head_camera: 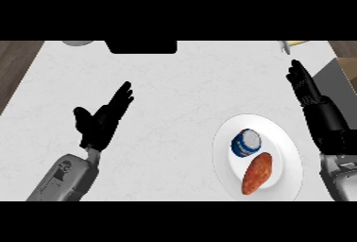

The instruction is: Pick the sweet potato from the plate and place it in the cardboard box

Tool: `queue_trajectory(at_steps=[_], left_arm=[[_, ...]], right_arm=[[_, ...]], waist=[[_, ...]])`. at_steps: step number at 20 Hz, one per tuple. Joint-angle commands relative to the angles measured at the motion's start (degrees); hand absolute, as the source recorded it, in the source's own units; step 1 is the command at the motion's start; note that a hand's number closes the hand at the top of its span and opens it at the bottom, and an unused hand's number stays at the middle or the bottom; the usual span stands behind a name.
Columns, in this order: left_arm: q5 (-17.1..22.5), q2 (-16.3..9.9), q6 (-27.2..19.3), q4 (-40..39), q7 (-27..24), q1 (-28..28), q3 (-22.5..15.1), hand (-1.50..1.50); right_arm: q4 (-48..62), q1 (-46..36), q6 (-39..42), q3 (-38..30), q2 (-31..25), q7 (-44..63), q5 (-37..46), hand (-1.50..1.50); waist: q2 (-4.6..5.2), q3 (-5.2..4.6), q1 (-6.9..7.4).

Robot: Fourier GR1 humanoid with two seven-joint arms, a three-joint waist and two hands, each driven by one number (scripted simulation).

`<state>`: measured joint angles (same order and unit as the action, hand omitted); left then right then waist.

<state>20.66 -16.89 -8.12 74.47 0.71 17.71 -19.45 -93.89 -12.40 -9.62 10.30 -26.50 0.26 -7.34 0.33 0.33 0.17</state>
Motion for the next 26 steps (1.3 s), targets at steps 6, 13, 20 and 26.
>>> queue_trajectory(at_steps=[6, 13, 20, 26], left_arm=[[-12.39, -19.46, -12.16, -5.33, 0.47, -5.41, 9.70, 0.00], [-11.61, -20.22, -11.13, -6.41, -2.23, -10.51, 10.80, 0.00], [-14.91, -16.95, -13.05, -1.83, -1.78, -13.26, 9.12, 0.00], [-15.33, -16.91, -13.39, 0.29, -1.01, -14.11, 9.27, 0.00]], right_arm=[[-1.47, 17.03, -5.72, -4.70, 10.43, -4.36, -9.20, -1.50], [6.32, 31.03, -9.28, 0.82, 9.43, -25.77, 2.53, -1.50], [19.50, 30.08, 0.09, -6.90, 2.04, -44.89, 2.67, -1.50], [10.76, 32.96, -3.26, -0.65, -8.41, -27.33, 16.54, -1.50]], waist=[[-1.10, 0.21, -1.40], [-0.67, 0.03, -1.55], [-0.40, -0.26, 0.03], [-0.42, -0.44, 0.68]])
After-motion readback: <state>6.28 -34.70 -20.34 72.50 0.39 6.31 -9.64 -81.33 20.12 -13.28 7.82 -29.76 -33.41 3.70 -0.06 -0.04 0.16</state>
